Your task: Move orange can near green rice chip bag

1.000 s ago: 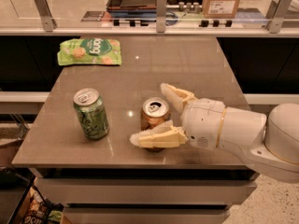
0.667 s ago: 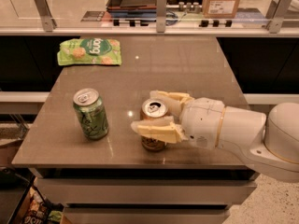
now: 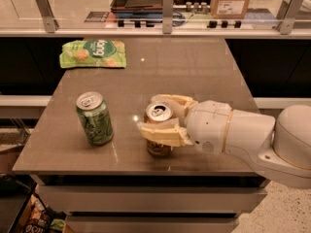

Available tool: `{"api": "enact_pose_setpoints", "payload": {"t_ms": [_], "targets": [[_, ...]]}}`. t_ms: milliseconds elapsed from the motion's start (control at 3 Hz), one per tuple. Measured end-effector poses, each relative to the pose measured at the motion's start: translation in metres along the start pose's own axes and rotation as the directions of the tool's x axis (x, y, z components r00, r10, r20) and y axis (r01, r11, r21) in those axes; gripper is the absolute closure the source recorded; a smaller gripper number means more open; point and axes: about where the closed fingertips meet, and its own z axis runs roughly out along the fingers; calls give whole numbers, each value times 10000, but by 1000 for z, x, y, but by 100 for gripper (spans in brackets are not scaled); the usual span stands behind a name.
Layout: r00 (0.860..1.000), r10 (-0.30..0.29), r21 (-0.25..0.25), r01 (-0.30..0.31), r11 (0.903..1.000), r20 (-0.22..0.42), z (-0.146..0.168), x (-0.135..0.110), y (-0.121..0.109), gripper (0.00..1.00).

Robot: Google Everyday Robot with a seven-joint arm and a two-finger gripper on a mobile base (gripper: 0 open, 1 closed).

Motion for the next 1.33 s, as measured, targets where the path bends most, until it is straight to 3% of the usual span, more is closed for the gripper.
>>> {"api": "enact_pose_setpoints", "payload": {"t_ms": [333,667,1000,1333], "targets": [[10000,-51,-29,51,10000,-14,1,-2,2,100],[9999,-131,79,131,9999,-7,-5,-8,-10,100],[9999,-155,596,159,9981,-67,-22,-23,-43,100],[9999,122,1379,-115,9904,-47,-41,-39,-89,100]]}}
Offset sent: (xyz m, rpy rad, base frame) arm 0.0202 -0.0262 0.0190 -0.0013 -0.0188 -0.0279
